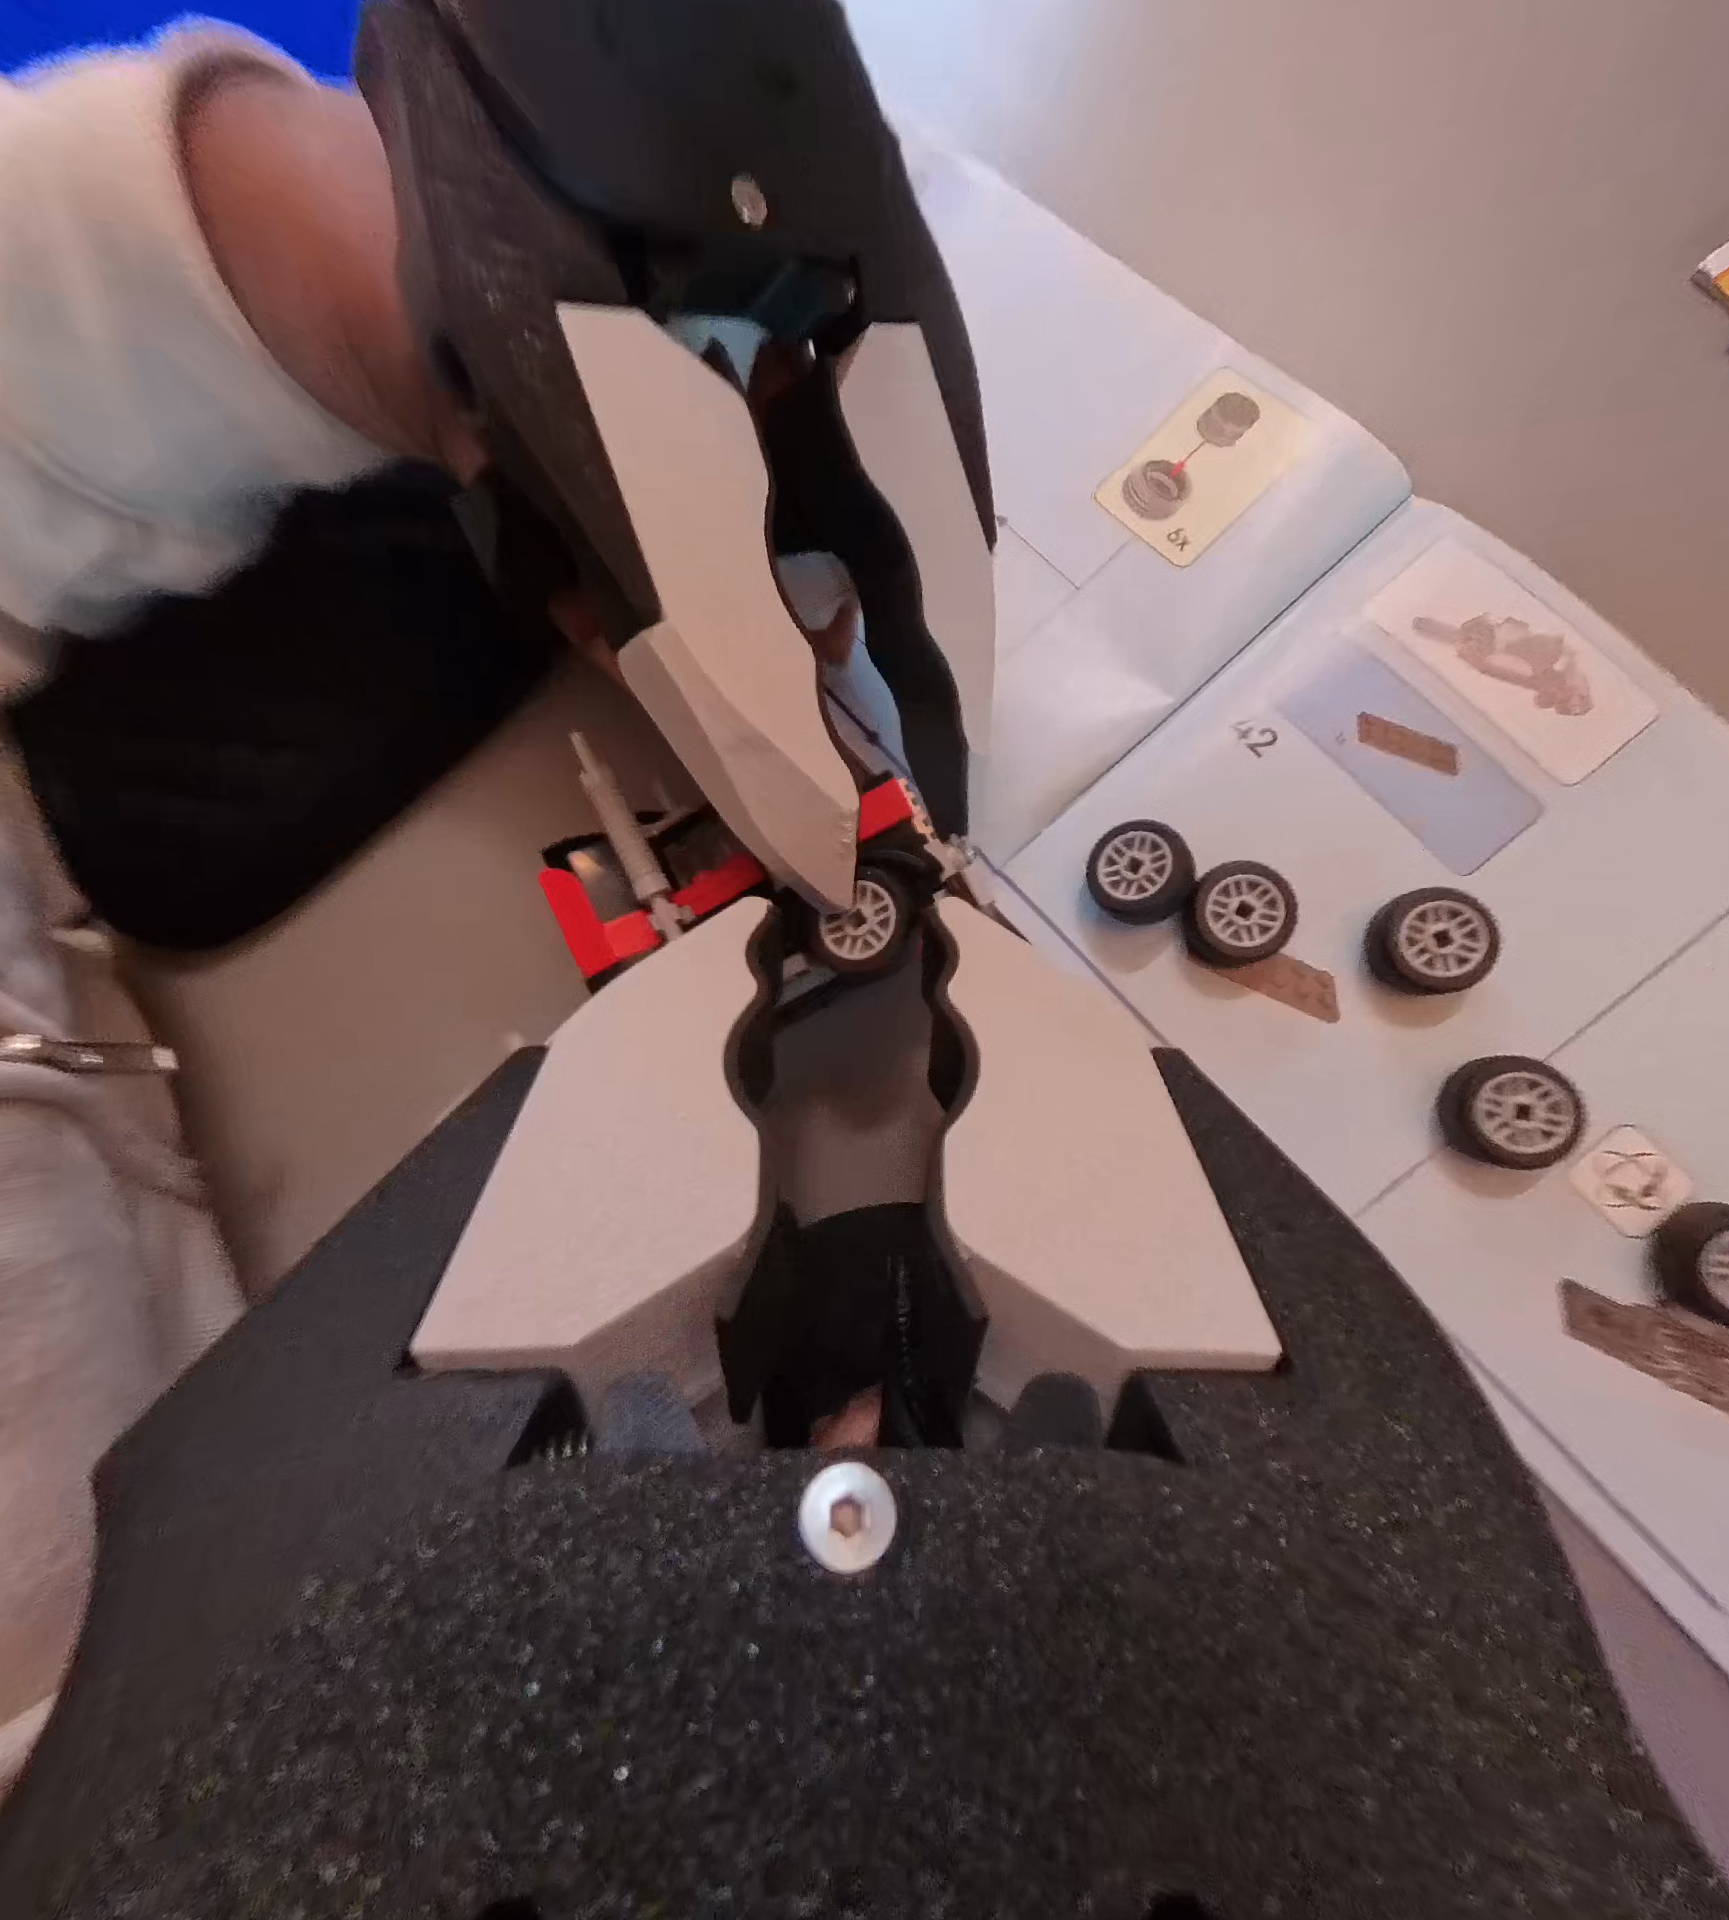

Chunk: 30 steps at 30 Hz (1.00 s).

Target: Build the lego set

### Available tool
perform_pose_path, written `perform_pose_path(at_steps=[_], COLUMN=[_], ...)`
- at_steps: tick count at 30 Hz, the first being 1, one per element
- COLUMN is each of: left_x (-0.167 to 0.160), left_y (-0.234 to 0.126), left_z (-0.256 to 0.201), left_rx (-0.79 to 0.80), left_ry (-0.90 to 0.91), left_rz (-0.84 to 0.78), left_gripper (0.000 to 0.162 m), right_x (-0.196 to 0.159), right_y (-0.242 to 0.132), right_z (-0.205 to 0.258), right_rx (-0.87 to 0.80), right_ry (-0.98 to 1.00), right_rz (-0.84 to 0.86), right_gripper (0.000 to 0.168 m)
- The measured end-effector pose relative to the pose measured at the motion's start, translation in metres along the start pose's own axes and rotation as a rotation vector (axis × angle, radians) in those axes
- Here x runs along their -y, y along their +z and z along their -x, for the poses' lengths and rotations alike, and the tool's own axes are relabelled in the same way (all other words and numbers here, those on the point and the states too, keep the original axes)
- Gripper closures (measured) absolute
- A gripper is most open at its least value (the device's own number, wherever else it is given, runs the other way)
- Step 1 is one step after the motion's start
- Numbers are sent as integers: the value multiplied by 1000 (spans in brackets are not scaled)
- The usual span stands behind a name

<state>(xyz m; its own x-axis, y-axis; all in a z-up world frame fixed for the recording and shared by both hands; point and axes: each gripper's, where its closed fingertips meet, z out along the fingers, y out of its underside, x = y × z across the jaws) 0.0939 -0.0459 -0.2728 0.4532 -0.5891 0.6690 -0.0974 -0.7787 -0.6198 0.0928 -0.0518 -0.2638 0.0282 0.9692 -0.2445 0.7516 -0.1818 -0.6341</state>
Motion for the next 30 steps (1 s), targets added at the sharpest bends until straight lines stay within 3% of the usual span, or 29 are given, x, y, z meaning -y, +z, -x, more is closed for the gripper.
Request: perform_pose_path(at_steps=[6,24,30], left_x=[0,-2,-2], left_y=[0,1,1], left_z=[0,-1,-1], left_rx=[1,-25,-18], left_ry=[3,6,12], left_rz=[-1,16,22], left_gripper=[134,137,137], right_x=[-5,-4,-4], right_y=[-8,-6,-5], right_z=[-2,-3,-3], right_rx=[208,385,361], right_ry=[301,466,443], right_rz=[-192,-261,-239], right_gripper=[154,159,150])
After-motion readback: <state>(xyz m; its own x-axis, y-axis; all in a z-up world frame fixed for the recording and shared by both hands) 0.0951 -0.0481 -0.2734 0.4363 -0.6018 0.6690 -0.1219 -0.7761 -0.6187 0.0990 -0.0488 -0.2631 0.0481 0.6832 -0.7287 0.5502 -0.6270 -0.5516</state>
